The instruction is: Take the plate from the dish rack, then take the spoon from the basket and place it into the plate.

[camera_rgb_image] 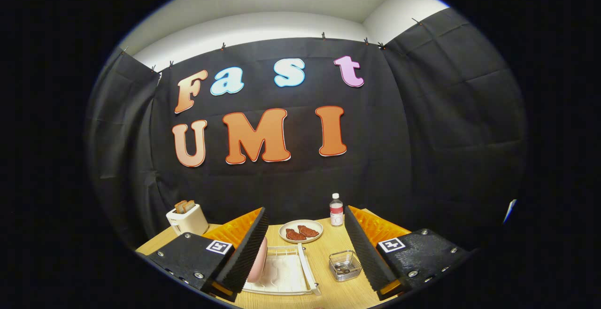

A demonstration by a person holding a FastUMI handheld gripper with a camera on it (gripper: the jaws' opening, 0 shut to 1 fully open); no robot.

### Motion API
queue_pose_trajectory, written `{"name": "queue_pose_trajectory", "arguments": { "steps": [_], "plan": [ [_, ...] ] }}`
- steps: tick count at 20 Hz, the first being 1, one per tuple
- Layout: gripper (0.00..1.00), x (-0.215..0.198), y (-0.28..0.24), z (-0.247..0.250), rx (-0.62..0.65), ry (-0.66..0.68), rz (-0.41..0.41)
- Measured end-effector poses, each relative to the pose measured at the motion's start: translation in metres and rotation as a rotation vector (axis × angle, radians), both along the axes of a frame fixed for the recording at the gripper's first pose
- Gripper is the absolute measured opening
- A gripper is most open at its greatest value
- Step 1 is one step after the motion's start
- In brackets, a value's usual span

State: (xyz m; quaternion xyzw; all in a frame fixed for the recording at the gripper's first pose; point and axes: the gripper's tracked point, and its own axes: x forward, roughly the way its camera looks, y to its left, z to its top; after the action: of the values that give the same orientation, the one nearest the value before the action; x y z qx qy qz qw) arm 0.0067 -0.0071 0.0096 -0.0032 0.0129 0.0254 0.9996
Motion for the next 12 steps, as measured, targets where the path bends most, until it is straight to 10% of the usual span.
{"name": "queue_pose_trajectory", "arguments": {
  "steps": [12],
  "plan": [
    [0.97, 0.024, 0.045, -0.036, -0.096, 0.134, 0.077]
  ]
}}
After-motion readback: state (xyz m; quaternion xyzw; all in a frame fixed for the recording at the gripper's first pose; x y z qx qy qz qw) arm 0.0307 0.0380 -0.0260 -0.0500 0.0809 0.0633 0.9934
